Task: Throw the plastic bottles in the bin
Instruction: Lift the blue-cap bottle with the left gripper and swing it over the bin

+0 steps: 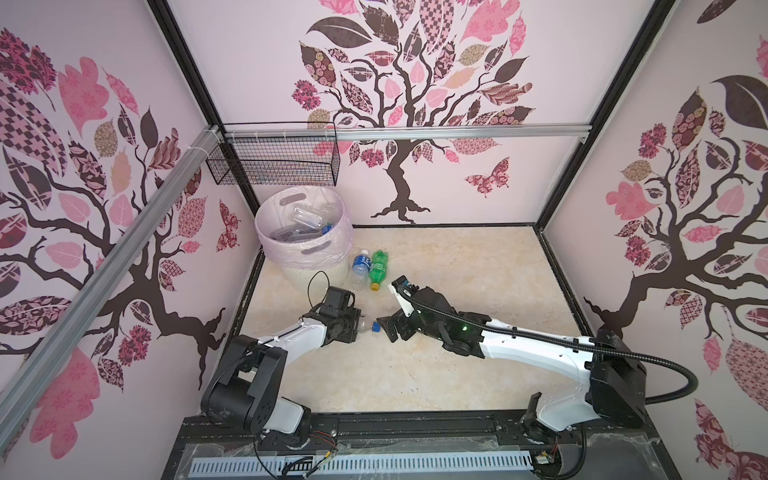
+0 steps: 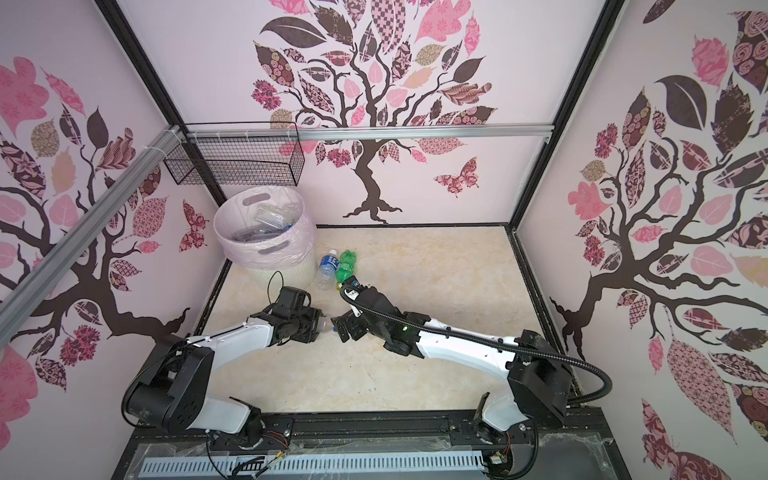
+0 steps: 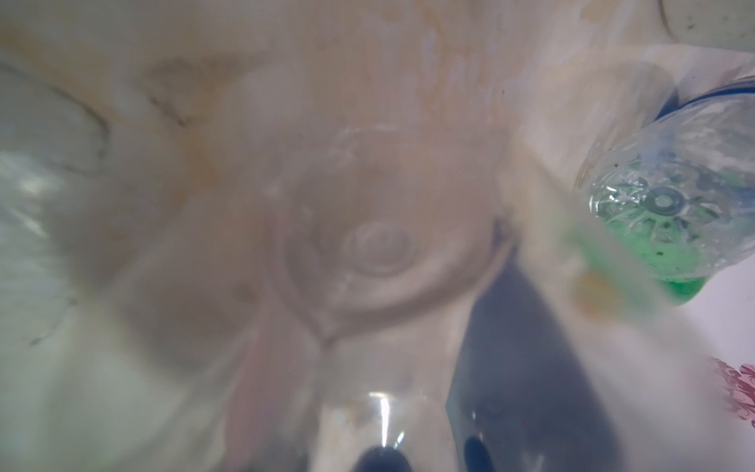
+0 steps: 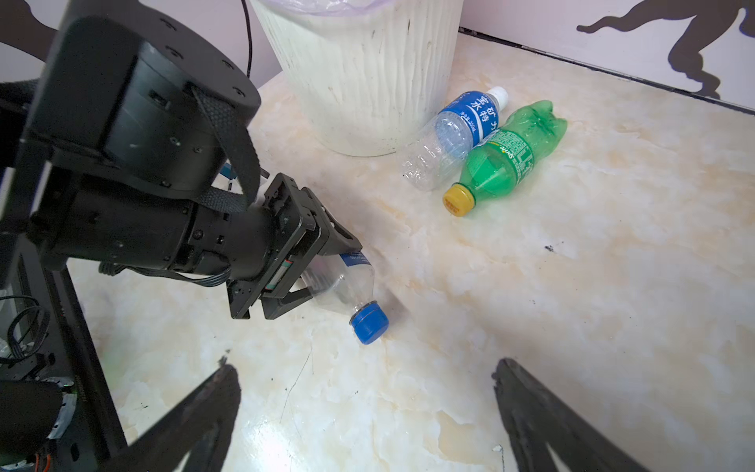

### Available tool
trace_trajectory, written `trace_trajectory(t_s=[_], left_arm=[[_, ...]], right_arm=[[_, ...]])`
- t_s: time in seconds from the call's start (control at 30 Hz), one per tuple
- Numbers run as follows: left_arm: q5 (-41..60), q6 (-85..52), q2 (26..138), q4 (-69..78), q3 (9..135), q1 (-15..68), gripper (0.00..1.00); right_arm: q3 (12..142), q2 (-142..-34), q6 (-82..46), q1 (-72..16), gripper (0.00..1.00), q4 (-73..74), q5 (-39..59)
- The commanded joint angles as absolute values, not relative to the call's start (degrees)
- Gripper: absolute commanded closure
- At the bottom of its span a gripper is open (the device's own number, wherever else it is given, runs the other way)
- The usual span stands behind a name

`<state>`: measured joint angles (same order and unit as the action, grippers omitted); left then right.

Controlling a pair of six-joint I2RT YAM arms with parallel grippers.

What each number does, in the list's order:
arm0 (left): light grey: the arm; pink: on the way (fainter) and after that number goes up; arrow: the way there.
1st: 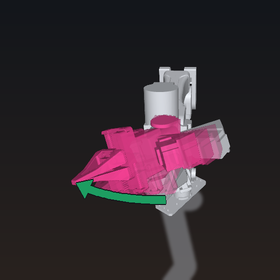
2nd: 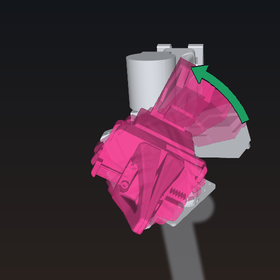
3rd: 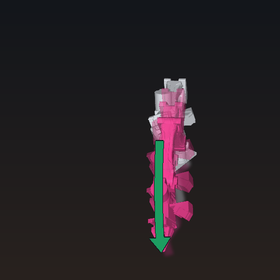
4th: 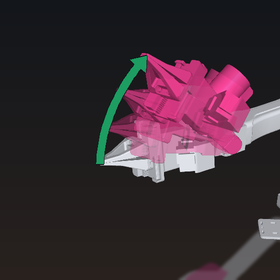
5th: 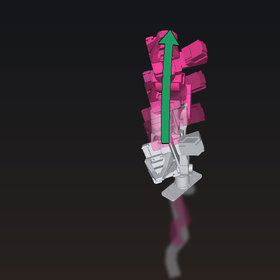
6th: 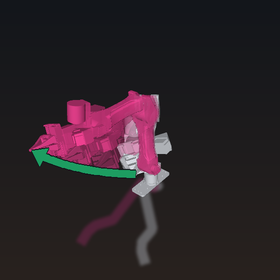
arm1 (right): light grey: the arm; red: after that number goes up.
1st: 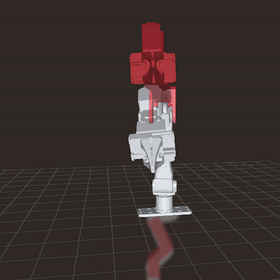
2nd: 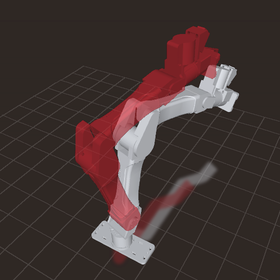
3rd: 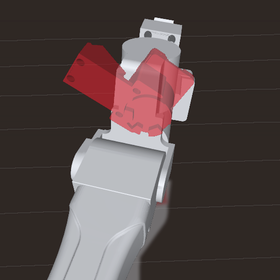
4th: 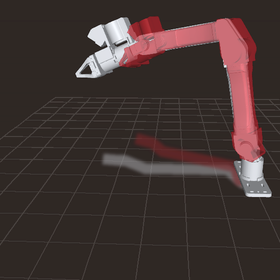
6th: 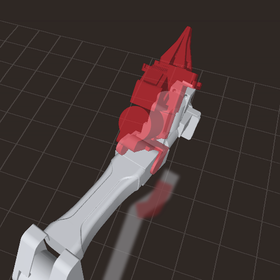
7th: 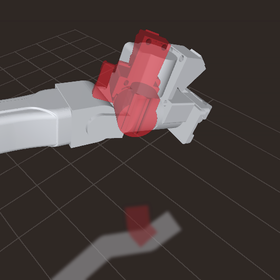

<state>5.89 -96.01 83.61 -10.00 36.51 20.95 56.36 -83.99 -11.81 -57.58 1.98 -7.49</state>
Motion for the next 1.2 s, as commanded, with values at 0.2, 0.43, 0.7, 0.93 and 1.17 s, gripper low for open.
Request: trace_trajectory(t_s=[0.2,0.43,0.7,0.93,1.17], left_arm=[[2.5,-91.4,82.9,-14.6,39.8,23.1,0.47],[2.4,-84.9,80.4,-13.9,41.4,23.2,0.47],[-0.8,-75.6,74.5,-17.6,45.7,23.1,0.47],[-4.9,-66.0,69.2,-22.7,54.0,23.2,0.46],[-10.4,-59.3,65.0,-26.2,64.1,23.0,0.46]], right_arm=[[56.1,-81.9,-12.3,-57.8,0.0,1.6,-8.3],[55.6,-81.1,-12.6,-57.8,0.01,1.5,-8.9],[56.4,-80.2,-11.2,-57.7,0.01,1.1,-10.7],[60.0,-79.1,-9.8,-57.8,0.0,0.2,-11.9],[65.1,-78.0,-6.8,-57.6,0.01,-0.9,-13.6]])
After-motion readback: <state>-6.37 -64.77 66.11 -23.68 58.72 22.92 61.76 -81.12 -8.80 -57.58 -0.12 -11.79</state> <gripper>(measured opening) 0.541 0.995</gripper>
